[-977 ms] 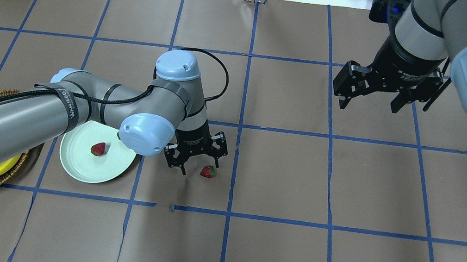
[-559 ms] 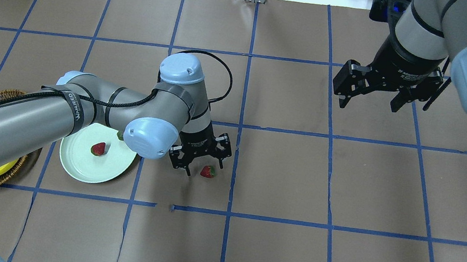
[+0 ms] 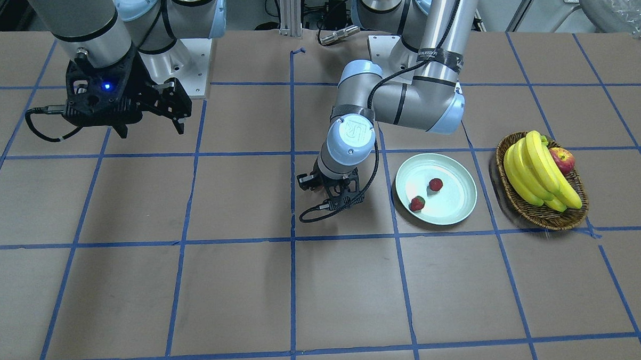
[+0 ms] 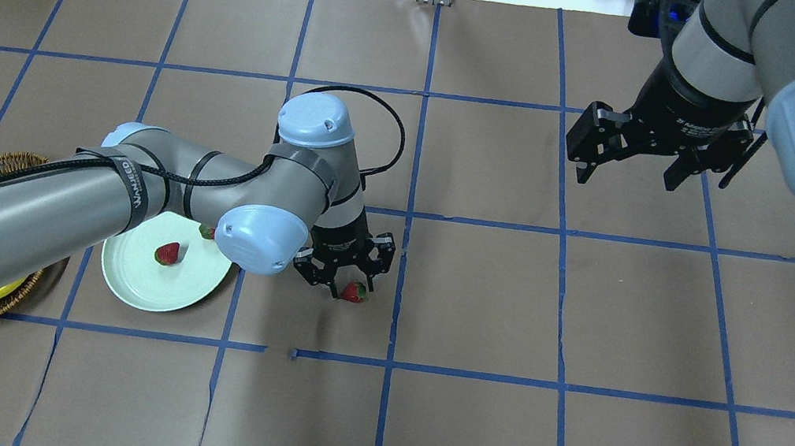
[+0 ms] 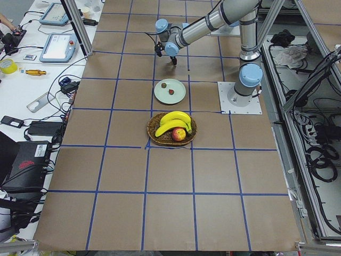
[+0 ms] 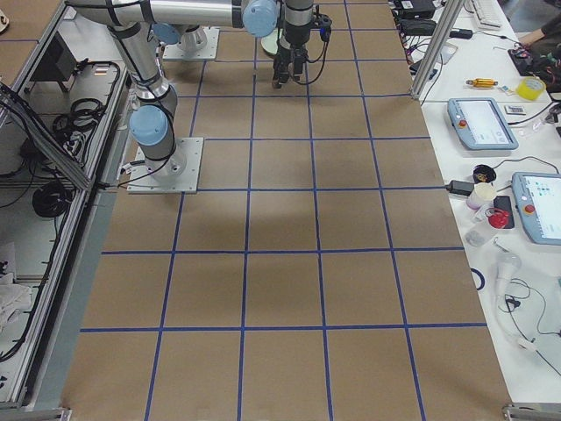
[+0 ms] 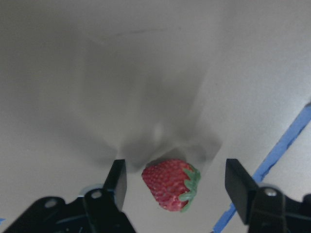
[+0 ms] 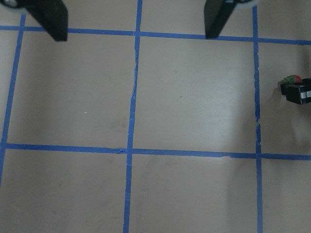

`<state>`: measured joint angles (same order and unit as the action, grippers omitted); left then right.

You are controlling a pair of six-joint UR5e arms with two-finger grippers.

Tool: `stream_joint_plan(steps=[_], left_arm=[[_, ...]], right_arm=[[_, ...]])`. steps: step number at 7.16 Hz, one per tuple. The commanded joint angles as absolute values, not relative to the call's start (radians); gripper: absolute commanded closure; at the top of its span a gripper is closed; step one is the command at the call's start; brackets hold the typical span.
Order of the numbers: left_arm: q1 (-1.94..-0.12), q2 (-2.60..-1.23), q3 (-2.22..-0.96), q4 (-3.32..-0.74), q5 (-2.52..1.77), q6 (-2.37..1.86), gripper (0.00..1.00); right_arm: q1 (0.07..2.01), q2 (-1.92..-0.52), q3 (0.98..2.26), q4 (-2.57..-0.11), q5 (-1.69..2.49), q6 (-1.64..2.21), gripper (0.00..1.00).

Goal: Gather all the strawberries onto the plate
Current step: 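Carry the last strawberry onto the plate and release it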

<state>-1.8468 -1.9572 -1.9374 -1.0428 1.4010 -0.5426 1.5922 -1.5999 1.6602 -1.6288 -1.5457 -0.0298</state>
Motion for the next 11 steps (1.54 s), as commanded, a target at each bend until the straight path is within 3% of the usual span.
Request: stream_joint_plan(steps=[1,3,5,7,9,10,11], left_arm=[[-1.847,-1.947,-1.936,-1.049,1.413,-0.514,1.0],[-1.82,-1.913,-1.898,-1.087,1.506,-0.427,1.0],[-1.696,-1.85,-1.832,-1.29,1.667,-0.126,1.0],[-1.538,-1.825,-1.918,-1.27,1.735,0.134,1.0],[-1.494,-1.804,-1.976,-1.193,1.743,0.172,1.0],[-1.496,-1.804,-1.979,-1.187,1.73,0.144,0.01],[-1.503,-1.798,-1.973,-1.187,1.727,0.106,0.0]], right_arm=[[1.592,-1.6,1.661,-1.628,-1.548,-0.032,0.0],[1.592,-1.6,1.661,-1.626,-1.548,-0.034,0.0],[1.592,-1.6,1.663,-1.626,-1.548,-0.034,0.0],[1.592,-1.6,1.667,-1.626,-1.549,-0.034,0.0],[1.592,-1.6,1.667,-1.626,-1.549,-0.034,0.0],[1.592,-1.6,1.667,-1.626,-1.549,-0.034,0.0],[1.592,-1.6,1.667,-1.628,-1.549,-0.034,0.0]])
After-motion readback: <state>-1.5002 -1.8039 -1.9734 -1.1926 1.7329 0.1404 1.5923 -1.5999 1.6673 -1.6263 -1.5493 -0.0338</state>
